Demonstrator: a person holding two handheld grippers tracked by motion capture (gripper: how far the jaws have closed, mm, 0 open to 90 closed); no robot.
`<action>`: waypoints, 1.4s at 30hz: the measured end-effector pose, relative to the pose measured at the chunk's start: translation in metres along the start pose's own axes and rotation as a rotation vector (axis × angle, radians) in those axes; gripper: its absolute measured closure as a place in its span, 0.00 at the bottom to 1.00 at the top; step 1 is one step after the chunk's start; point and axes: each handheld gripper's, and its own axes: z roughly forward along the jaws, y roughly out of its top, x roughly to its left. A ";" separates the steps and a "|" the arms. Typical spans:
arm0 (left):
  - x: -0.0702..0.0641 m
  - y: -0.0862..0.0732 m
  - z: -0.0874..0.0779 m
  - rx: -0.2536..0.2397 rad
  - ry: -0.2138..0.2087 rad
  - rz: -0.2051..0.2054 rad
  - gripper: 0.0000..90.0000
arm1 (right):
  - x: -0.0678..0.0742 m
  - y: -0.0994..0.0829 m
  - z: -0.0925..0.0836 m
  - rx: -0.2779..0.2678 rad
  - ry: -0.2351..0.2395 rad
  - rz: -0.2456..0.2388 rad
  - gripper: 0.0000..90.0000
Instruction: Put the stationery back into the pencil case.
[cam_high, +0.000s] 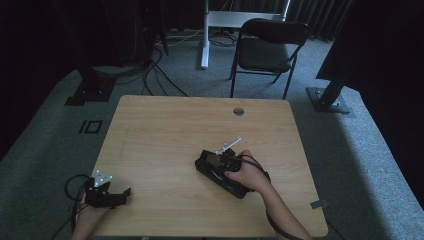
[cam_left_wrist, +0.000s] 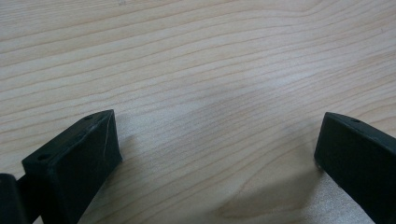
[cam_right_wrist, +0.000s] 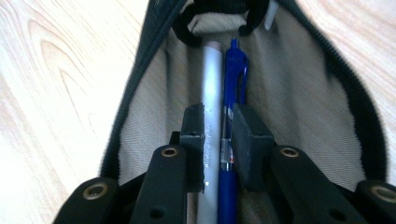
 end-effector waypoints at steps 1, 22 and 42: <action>0.000 0.000 0.000 0.000 0.000 0.000 0.00 | 0.000 0.001 -0.002 -0.008 -0.002 -0.003 0.83; 0.000 0.000 0.000 0.000 0.000 0.000 0.00 | 0.000 0.010 -0.035 -0.179 0.007 0.015 0.65; 0.000 0.000 0.000 0.000 0.000 0.000 0.00 | -0.012 0.007 -0.046 -0.328 -0.028 0.082 0.48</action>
